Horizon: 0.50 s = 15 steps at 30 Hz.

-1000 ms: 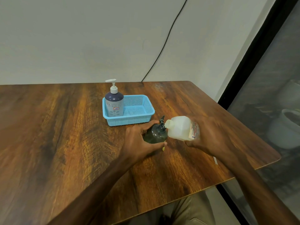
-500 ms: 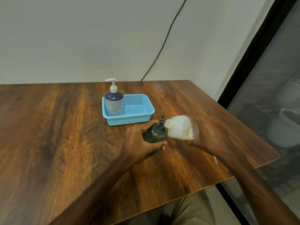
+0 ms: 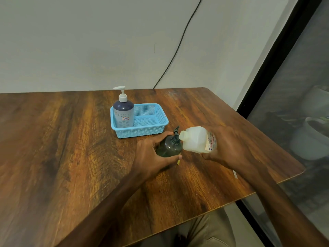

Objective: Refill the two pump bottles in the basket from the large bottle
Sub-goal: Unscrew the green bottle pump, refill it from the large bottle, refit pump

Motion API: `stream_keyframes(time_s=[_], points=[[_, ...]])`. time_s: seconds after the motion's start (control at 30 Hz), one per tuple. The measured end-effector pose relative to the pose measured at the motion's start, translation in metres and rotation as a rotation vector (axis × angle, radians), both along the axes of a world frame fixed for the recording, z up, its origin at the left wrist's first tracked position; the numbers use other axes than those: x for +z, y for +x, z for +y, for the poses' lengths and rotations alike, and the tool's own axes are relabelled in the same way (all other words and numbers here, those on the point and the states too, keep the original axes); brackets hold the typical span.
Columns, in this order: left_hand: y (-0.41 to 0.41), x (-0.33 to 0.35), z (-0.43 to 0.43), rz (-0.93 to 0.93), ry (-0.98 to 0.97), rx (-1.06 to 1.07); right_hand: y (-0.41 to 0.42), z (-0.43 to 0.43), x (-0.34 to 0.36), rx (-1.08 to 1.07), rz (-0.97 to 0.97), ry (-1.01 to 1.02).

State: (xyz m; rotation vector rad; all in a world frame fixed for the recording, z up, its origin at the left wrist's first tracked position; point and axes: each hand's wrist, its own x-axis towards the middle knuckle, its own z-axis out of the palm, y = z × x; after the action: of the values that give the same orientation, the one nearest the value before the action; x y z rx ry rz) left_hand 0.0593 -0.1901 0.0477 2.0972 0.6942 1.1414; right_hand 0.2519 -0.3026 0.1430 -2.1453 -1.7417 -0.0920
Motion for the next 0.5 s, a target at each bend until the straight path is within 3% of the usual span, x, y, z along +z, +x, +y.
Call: stream_keyframes(time_s=[0.5], points=[[-0.0006, -0.0013, 0.0000, -0.003, -0.009, 0.002, -0.0032, 0.0001, 0.0023, -0.006, 0.023, -0.030]])
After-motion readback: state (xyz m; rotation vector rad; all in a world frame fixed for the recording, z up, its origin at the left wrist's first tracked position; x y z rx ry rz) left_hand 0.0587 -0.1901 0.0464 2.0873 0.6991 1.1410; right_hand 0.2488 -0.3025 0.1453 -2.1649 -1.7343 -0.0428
